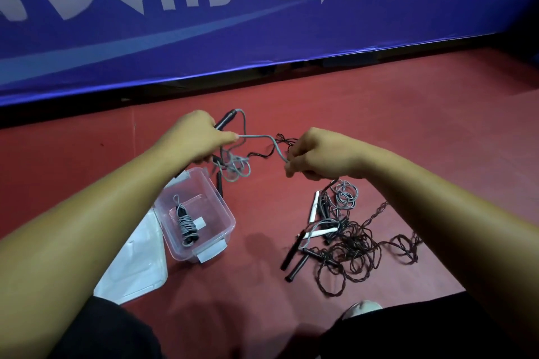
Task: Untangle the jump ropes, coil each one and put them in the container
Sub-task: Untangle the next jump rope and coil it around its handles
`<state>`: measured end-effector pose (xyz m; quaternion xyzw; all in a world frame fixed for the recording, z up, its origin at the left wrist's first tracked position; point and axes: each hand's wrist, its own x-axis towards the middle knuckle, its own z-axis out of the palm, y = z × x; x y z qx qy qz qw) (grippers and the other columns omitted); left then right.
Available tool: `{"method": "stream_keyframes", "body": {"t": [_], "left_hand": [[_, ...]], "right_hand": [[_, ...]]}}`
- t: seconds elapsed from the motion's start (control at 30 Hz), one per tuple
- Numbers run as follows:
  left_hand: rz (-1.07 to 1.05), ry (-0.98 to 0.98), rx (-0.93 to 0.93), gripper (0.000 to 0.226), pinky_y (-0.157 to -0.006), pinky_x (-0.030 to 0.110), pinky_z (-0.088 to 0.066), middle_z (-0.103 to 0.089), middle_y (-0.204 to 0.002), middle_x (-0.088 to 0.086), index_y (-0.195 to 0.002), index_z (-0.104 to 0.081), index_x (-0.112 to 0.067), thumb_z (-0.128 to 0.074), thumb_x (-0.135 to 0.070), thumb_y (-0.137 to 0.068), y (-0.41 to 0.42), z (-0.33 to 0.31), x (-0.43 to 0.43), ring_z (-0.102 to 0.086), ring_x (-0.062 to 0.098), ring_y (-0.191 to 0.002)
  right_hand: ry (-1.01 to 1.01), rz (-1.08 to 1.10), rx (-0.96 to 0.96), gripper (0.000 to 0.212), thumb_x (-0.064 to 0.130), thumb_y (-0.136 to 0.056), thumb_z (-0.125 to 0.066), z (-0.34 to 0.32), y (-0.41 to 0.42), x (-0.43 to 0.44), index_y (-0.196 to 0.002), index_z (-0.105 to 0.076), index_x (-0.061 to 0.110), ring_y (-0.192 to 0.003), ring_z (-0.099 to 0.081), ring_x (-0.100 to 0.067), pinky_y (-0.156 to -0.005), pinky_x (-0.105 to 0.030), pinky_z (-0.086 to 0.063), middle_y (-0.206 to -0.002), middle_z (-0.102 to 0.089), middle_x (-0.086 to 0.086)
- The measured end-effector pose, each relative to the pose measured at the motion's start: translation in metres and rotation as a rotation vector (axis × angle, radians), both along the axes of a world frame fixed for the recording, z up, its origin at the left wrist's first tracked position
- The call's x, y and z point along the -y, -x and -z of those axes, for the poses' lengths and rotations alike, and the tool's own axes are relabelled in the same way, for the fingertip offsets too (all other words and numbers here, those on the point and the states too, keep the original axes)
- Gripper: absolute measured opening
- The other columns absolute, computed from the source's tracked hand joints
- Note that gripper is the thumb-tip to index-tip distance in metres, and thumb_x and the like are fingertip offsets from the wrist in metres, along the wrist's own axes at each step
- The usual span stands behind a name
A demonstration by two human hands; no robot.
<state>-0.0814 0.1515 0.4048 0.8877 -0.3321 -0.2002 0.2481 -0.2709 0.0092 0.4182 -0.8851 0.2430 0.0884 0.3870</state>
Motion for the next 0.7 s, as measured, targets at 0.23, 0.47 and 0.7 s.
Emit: {"method": "stream_keyframes", "body": {"t": [0.23, 0.47, 0.7], "left_hand": [[0.064, 0.072, -0.141, 0.042, -0.044, 0.022, -0.033, -0.051, -0.046, 0.007, -0.067, -0.055, -0.009, -0.075, -0.043, -0.083, 0.0, -0.009, -0.004, -0.041, 0.019, -0.038], [0.399, 0.385, -0.434, 0.01, -0.041, 0.017, -0.032, -0.065, -0.062, -0.004, -0.1, -0.071, -0.021, -0.066, -0.019, -0.093, 0.028, 0.001, -0.001, -0.046, 0.013, -0.047], [-0.012, 0.564, -0.37, 0.021, -0.035, 0.013, -0.024, -0.046, -0.053, -0.004, -0.075, -0.058, -0.018, -0.065, -0.02, -0.094, -0.003, -0.003, 0.001, -0.034, 0.005, -0.034]], "right_hand": [[0.106, -0.035, -0.041, 0.016, 0.016, -0.091, -0.065, -0.001, -0.004, 0.0, -0.081, -0.077, 0.013, -0.04, -0.039, -0.013, -0.045, -0.023, -0.032, -0.049, -0.053, 0.0], [-0.12, -0.004, 0.255, 0.019, 0.023, -0.094, -0.066, -0.002, -0.012, -0.003, -0.082, -0.076, 0.013, -0.052, -0.039, -0.02, -0.046, -0.025, -0.029, -0.054, -0.052, -0.005], [-0.034, 0.059, 0.037, 0.022, 0.02, -0.096, -0.065, 0.035, 0.006, 0.041, -0.078, -0.068, 0.008, -0.066, -0.066, -0.018, -0.075, -0.04, -0.052, -0.071, -0.068, -0.011]]}}
